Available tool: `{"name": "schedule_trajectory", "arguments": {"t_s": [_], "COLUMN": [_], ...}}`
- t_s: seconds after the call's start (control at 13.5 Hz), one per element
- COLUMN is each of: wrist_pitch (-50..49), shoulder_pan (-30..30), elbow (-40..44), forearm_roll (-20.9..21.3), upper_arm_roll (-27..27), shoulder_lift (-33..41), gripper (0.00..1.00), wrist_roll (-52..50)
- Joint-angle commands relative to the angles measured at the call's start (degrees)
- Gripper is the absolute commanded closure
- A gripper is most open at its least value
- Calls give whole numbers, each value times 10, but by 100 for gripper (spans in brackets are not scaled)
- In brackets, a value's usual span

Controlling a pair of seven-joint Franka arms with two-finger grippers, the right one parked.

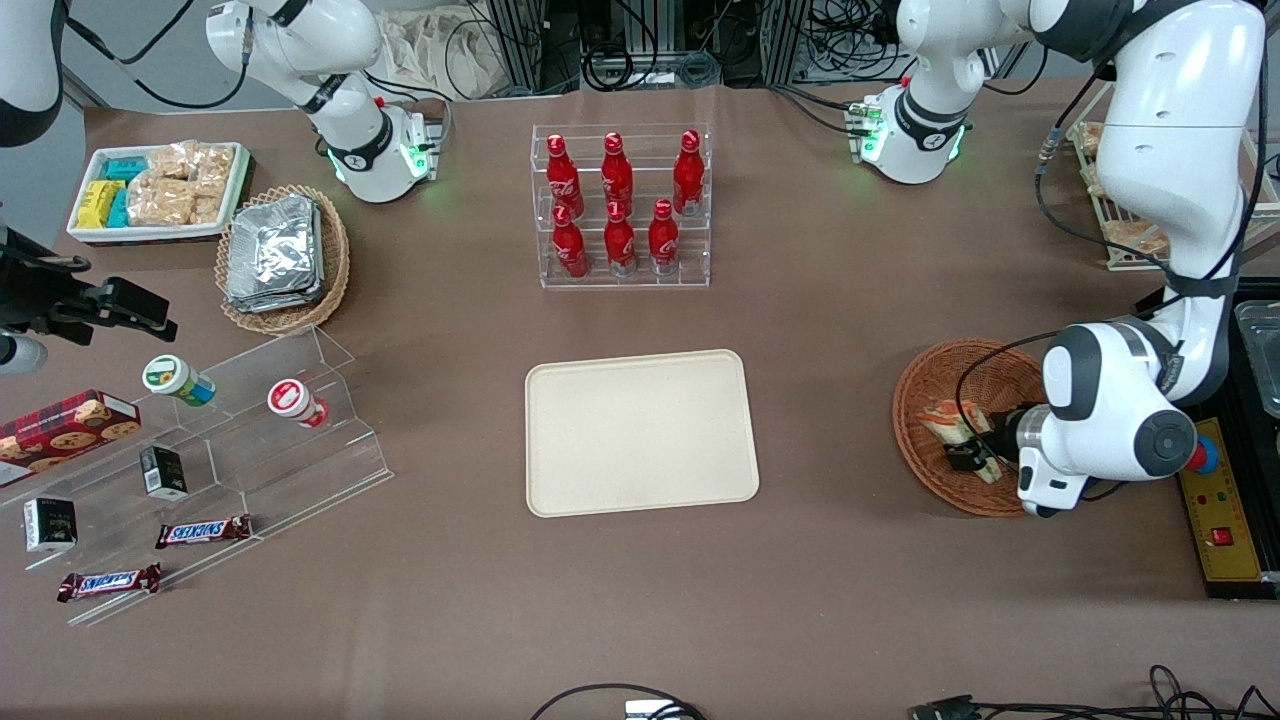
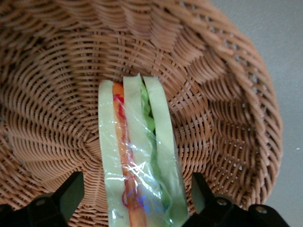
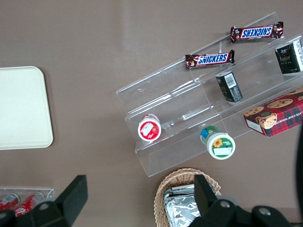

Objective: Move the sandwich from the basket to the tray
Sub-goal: 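Close the left gripper on the sandwich and lift it from the basket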

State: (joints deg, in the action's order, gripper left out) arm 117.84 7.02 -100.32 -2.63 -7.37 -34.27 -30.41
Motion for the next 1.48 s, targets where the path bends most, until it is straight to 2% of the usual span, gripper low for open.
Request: {"name": "schedule_trajectory", "arguments": {"t_s": [0.0,0.15,0.3,0.37,0.67,0.81,0.89,1.04,1.19,1.41], "wrist_pitch": [11,11,21,28,28,2,-19,-55,-85,-135], "shoulder_pan": [3,3,3,3,1,-3,-5,-5,-6,-6], "elbow": [-13,-17,-25,-30,-37,-37,-36,-30,-19,28], "forearm_roll": [-15,-20,-20,-20,-20,-18,-18,-15,-14,-15], "upper_arm_roll": [-3,-3,-3,-3,-4,-6,-8,-29,-52,-108], "shoulder_lift": [8,8,10,11,33,68,87,131,160,163], "gripper": [0,4,45,58,61,72,72,65,67,84], "wrist_roll": [-7,-6,-5,-6,-3,3,3,29,68,87]}}
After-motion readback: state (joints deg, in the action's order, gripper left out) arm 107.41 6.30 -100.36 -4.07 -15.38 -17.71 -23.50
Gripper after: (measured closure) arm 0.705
